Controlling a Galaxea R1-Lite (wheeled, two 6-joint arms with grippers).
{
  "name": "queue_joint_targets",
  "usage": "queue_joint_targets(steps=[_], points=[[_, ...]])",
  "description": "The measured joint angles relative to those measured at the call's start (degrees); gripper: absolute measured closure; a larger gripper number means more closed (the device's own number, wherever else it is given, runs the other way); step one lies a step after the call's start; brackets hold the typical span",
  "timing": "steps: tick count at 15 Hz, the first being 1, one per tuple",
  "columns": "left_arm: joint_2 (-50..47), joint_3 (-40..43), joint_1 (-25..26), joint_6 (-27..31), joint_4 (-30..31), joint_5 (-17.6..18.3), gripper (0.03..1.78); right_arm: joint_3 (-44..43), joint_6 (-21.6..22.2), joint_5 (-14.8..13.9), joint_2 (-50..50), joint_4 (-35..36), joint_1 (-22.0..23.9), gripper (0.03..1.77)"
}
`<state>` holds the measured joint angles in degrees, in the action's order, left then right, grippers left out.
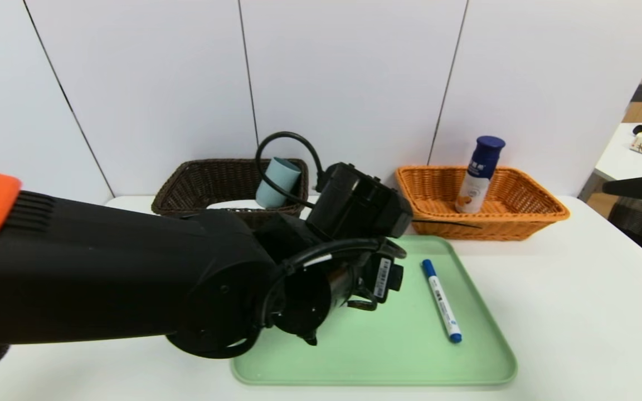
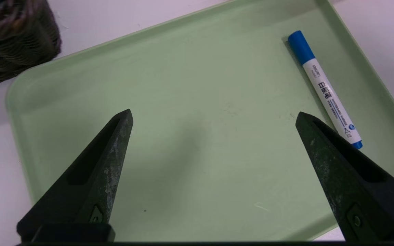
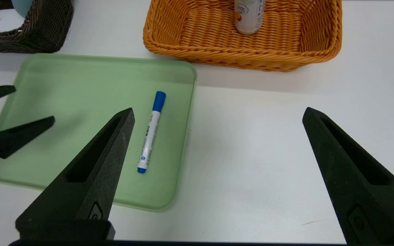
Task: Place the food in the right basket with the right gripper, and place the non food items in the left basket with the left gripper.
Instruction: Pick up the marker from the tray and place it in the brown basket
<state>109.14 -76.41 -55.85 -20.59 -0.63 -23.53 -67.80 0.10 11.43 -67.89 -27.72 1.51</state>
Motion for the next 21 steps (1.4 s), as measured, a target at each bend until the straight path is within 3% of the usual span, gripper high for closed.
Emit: queue_joint_targets(steps=[6, 11, 15, 21], points=[[9.3, -10.5, -3.4, 0.3, -0.6, -1.0, 0.12, 0.0, 0.1, -0.1, 0.1, -0.1, -0.3, 0.11], [16.3, -17.6, -5.6, 0.4, -2.7, -10.4, 0.12, 0.4, 0.3, -0.1, 0.5, -0.2, -0.3, 0.11], [20.0, -20.8, -6.8, 0.0, -2.8, -15.8, 0.12, 1.7, 0.3, 0.0, 0.5, -0.1, -0.3, 0.11], [22.0, -23.4, -8.3, -2.1, -2.8, -20.4, 0.12, 2.7, 0.3, 0.0, 1.0, -0.1, -0.3, 0.11]])
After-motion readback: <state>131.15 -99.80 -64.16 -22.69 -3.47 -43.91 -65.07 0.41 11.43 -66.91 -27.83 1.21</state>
